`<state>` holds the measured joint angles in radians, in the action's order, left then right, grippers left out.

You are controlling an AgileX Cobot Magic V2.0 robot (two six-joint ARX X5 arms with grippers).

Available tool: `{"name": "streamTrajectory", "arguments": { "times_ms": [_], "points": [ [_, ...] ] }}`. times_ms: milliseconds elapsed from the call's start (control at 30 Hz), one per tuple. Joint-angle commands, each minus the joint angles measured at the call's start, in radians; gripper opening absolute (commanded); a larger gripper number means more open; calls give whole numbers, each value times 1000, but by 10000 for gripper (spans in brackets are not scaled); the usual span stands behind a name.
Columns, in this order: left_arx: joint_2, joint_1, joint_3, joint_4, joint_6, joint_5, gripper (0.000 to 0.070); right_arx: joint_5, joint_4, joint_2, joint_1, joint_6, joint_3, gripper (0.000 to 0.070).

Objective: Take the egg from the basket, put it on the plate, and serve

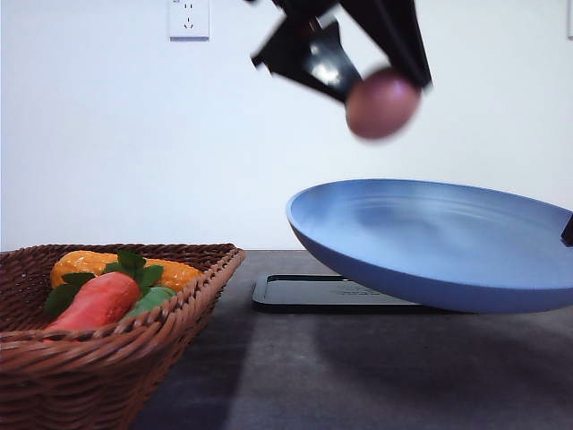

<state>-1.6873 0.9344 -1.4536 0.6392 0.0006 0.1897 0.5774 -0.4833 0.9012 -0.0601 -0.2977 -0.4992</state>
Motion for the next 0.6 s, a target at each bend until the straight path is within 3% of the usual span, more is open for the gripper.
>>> {"name": "streamTrajectory", "arguments": {
  "times_ms": [0, 567],
  "points": [
    [-37, 20, -15, -9, -1, -20, 306, 11, 6, 6, -3, -17, -6, 0],
    [-151, 54, -15, -37, 15, -79, 308, 34, -18, 6, -3, -17, -6, 0]
  ]
}}
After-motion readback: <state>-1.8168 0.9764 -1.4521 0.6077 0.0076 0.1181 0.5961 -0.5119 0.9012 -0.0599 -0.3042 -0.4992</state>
